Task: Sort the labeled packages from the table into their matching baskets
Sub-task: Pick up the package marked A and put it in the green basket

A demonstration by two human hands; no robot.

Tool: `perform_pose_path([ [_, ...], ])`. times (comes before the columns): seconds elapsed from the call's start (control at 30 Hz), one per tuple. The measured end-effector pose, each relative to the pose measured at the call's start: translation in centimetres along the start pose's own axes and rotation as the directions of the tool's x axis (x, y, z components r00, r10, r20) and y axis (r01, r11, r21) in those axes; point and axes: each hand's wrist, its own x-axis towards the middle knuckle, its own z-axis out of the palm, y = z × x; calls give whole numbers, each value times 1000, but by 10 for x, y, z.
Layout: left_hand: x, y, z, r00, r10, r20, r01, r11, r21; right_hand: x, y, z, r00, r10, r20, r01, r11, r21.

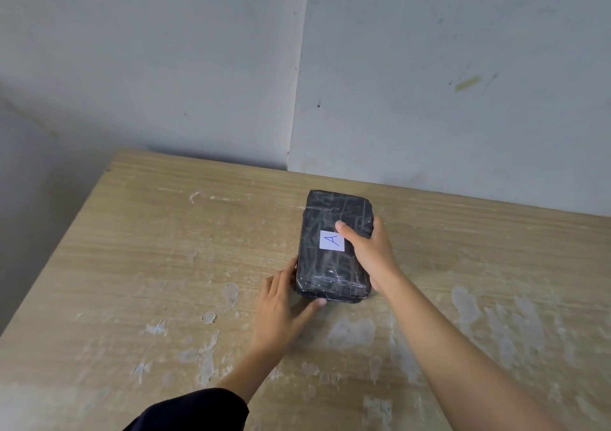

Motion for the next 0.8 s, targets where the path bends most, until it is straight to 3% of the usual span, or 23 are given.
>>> perform_pose_path([
  [0.13, -4, 2, 3, 1000, 8, -10, -8, 1000, 26, -5, 1, 0, 1000, -25, 8, 25, 998, 64],
  [0.3, -5, 14, -5, 999, -31, 43, 36, 992, -117, -17, 5, -8, 1000, 5, -19, -1, 977, 212],
  [0.4, -9, 25, -8, 999, -34, -4, 32, 984, -173, -26, 11, -11, 996, 23, -83, 4, 952, 306],
  [0.8, -25, 71, -8, 984, -133, -121, 119, 985, -122, -61, 27, -50, 993, 66, -101, -11, 882, 472],
])
